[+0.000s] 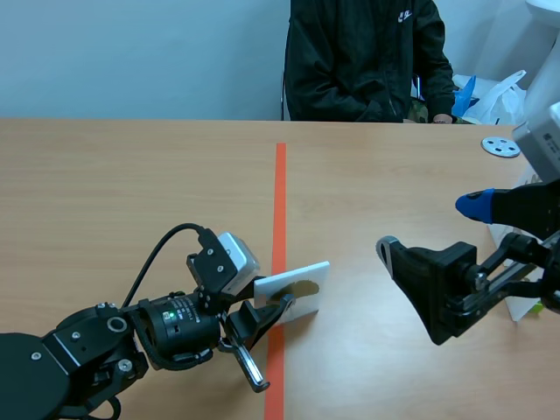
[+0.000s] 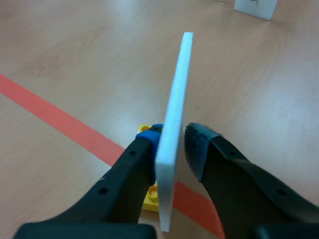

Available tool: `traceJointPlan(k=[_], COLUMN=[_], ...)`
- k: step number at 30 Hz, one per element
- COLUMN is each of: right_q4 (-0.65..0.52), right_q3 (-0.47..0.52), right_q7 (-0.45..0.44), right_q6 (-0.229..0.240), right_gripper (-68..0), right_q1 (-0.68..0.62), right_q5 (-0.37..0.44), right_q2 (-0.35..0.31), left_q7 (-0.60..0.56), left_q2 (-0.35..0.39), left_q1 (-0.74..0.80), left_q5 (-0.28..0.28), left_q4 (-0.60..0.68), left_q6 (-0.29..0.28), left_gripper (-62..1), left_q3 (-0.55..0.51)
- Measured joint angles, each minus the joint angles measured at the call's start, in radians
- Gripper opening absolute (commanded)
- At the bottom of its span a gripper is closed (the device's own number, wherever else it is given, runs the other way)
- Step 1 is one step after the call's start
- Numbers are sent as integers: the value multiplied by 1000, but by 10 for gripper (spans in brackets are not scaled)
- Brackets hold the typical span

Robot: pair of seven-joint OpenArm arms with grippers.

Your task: Sort the leaf by its shape. The table is split by an orange tape line. A compound leaf with several leaflets goes to the left side, a simple leaf with one blade goes to the right side. Return to the home posture when a red brick is placed on the table.

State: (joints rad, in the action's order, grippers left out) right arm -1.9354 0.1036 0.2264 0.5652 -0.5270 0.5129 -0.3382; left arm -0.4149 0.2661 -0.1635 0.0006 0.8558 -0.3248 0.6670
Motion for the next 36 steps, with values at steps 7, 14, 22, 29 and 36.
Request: traceJointPlan(k=[7, 14, 22, 29, 36], right_q4=[0, 0, 0, 0, 0], right_q3=[0, 0, 0, 0, 0], right_q7=[0, 0, 0, 0, 0], right_q6=[0, 0, 0, 0, 0], right_gripper=[4, 4, 4, 4, 4], right_q1=[0, 0, 0, 0, 0], right_q5=[0, 0, 0, 0, 0], right_q2=[0, 0, 0, 0, 0], left_q7=[0, 14, 74, 74, 158], left_q2=[0, 40, 127, 205, 211], left_q1=[0, 10, 20, 76, 102], left_q5=[0, -99, -202, -202, -344], left_q4=[0, 84, 243, 294, 296], left_q6=[2, -6, -8, -9, 16], left_gripper=[-582, -582, -581, -582, -582], left_q3=[0, -18, -218, -357, -471])
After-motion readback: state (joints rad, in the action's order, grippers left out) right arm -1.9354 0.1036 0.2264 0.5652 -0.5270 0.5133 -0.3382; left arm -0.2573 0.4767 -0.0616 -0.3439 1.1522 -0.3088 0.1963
